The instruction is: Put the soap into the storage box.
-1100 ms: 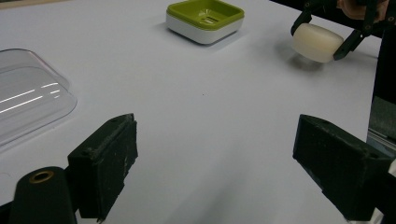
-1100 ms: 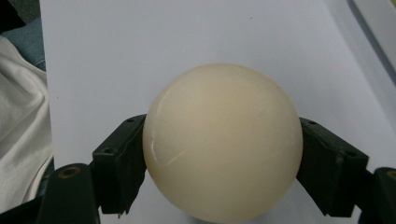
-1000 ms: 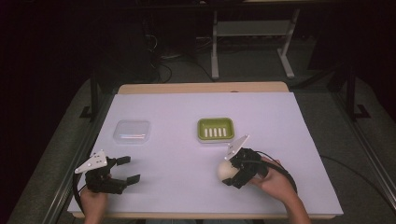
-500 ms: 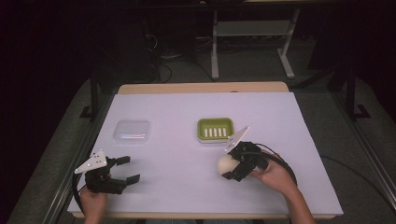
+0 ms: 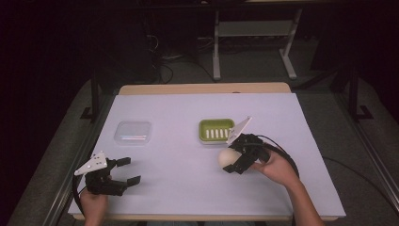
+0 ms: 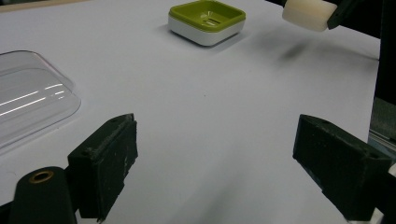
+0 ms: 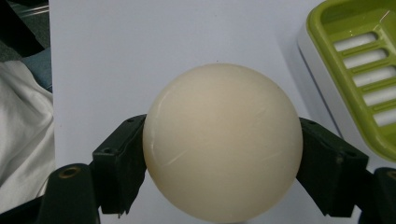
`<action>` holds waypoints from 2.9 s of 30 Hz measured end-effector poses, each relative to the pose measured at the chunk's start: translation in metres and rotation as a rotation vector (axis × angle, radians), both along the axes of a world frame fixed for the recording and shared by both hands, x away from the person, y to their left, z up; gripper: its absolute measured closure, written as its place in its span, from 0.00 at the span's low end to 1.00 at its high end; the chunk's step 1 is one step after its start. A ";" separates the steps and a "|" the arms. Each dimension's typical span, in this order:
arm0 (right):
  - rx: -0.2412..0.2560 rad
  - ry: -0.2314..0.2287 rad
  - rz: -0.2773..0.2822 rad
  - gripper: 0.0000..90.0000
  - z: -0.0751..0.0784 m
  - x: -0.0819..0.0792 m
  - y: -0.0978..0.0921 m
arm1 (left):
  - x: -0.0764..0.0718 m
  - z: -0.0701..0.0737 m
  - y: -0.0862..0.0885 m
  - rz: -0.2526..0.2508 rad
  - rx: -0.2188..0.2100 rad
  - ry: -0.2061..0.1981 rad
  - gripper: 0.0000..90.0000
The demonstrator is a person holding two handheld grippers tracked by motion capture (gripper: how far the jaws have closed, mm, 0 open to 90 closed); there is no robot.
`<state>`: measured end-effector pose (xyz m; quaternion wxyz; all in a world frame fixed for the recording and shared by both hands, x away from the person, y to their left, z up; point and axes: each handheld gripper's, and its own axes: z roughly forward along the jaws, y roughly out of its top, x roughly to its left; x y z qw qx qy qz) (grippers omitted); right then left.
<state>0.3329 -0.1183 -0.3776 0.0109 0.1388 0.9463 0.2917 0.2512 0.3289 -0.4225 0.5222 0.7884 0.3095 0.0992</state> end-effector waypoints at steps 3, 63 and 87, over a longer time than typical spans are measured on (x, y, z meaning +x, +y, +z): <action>0.000 0.002 -0.001 0.25 0.003 0.002 0.001 | 0.000 0.000 0.001 -0.004 0.006 -0.007 0.15; 0.004 -0.026 0.015 0.25 0.048 0.059 0.027 | 0.000 0.001 0.002 0.008 -0.001 -0.006 0.15; -0.004 -0.009 -0.012 0.25 0.041 0.081 0.034 | 0.000 0.000 0.002 0.003 -0.001 -0.005 0.15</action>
